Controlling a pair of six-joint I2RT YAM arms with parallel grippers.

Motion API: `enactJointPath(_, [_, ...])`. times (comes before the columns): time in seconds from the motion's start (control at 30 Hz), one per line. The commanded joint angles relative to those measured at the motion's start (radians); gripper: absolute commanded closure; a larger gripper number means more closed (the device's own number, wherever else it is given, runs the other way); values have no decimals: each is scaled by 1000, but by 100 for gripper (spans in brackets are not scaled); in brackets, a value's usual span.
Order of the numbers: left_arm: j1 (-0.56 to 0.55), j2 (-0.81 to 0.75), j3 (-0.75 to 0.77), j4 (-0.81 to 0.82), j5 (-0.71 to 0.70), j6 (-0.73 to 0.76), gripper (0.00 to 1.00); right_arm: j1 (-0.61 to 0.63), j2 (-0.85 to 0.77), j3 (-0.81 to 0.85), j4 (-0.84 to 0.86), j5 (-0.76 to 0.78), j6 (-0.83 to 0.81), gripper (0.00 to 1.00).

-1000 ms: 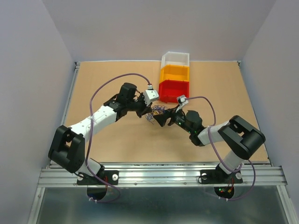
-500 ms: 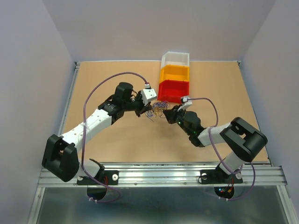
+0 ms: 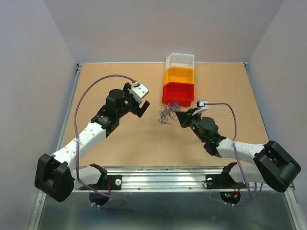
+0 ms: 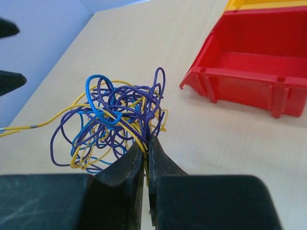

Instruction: Untangle the cables

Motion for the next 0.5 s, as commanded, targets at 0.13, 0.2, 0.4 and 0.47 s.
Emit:
enactJointPath(0.13, [-3, -32, -18, 42, 354, 40, 1, 58, -20, 82, -132, -99, -38, 99])
enactJointPath(0.2, [-6, -35, -23, 37, 431, 54, 1, 77, -10, 105, -147, -81, -42, 99])
enactJointPath(0.4, [-56, -7, -14, -16, 506, 111, 1, 109, 20, 149, -158, -70, -52, 99])
enactJointPath(0.47, [-62, 15, -9, -25, 518, 120, 1, 117, 28, 160, -159, -67, -56, 99])
